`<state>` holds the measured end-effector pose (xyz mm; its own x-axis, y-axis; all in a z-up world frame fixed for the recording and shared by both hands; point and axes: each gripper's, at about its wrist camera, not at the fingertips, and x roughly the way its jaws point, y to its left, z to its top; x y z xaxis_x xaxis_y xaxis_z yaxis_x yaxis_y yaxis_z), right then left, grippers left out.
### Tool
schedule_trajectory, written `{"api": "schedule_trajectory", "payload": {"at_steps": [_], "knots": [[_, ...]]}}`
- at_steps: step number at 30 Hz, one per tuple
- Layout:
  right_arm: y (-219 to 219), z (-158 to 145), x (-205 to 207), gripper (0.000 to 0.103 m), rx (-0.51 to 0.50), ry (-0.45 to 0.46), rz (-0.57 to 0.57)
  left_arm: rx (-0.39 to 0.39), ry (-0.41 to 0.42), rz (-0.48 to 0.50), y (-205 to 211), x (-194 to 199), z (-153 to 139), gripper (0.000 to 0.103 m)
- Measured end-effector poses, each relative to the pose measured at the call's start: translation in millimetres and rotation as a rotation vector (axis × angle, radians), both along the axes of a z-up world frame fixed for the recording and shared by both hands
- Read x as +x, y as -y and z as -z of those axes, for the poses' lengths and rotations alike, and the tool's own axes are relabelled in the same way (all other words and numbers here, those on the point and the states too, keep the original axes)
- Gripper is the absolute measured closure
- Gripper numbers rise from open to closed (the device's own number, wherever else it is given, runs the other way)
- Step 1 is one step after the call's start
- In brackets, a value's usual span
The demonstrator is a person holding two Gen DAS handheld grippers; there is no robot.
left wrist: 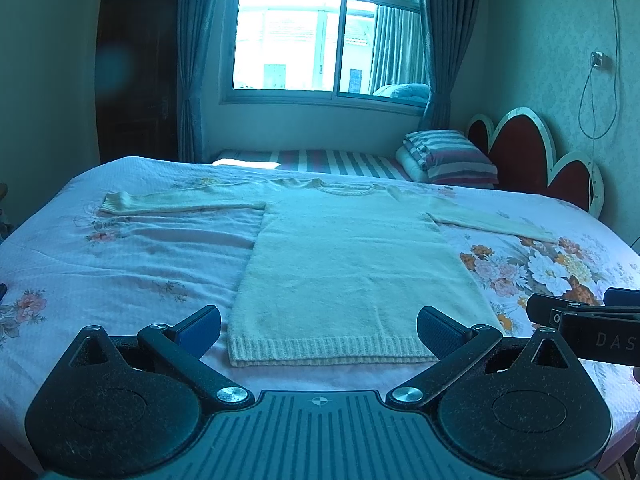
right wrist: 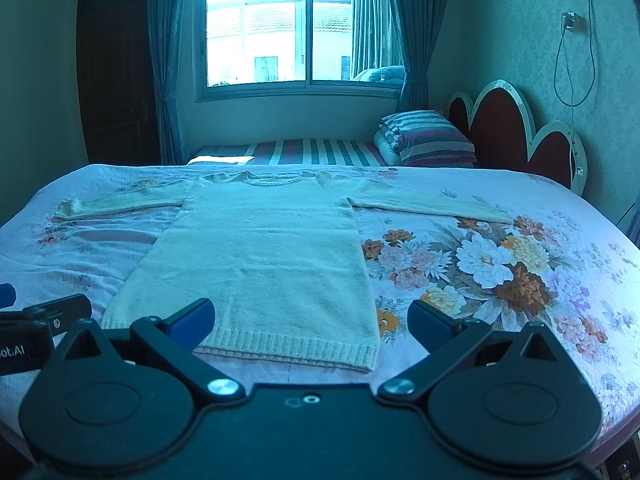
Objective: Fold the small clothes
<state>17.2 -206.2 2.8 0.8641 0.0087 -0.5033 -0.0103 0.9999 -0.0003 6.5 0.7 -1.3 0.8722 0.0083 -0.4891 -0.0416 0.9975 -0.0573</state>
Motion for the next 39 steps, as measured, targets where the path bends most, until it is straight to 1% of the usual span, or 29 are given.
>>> {"api": "schedule_trajectory", "payload": {"at_steps": [20,23,26,28,29,30,32,34,35,36,37,38,39], "knots": [[-1,0,3,0.000,0.001,-0.001,-0.008,0.000,0.000,0.001,1,2,0,0.000],[7,-1,7,0.000,0.014,0.007,0.009,0.005,-0.002,0.001,-1,9,-1,0.000],[25,-5,15,0.001,0.052,0.024,0.036,-0.019,0.013,-0.013,-7,23,-4,0.000],[38,-8,23,0.007,0.083,0.046,0.048,-0.044,0.027,-0.020,-12,35,-6,0.000],[45,-9,29,0.013,0.097,0.055,0.056,-0.046,0.027,-0.032,-13,43,-6,0.000],[51,-10,35,0.023,0.112,0.056,0.063,-0.049,0.029,-0.028,-15,51,-6,0.000],[62,-13,49,0.033,0.142,0.071,0.075,-0.048,0.024,-0.018,-14,68,-5,0.000],[73,-14,63,0.038,0.153,0.091,0.096,-0.028,0.029,-0.052,-13,84,-5,0.000],[80,-15,71,0.045,0.168,0.096,0.101,-0.020,0.033,-0.061,-12,93,-4,0.000],[87,-14,81,0.050,0.184,0.100,0.109,-0.015,0.036,-0.068,-11,103,-2,0.000],[96,-13,91,0.052,0.198,0.105,0.118,-0.017,0.031,-0.077,-11,113,0,0.000],[104,-11,102,0.057,0.208,0.108,0.134,-0.032,0.018,-0.083,-13,125,4,0.000],[113,-8,113,0.060,0.219,0.108,0.151,-0.054,0.006,-0.079,-15,136,8,0.000]]}}
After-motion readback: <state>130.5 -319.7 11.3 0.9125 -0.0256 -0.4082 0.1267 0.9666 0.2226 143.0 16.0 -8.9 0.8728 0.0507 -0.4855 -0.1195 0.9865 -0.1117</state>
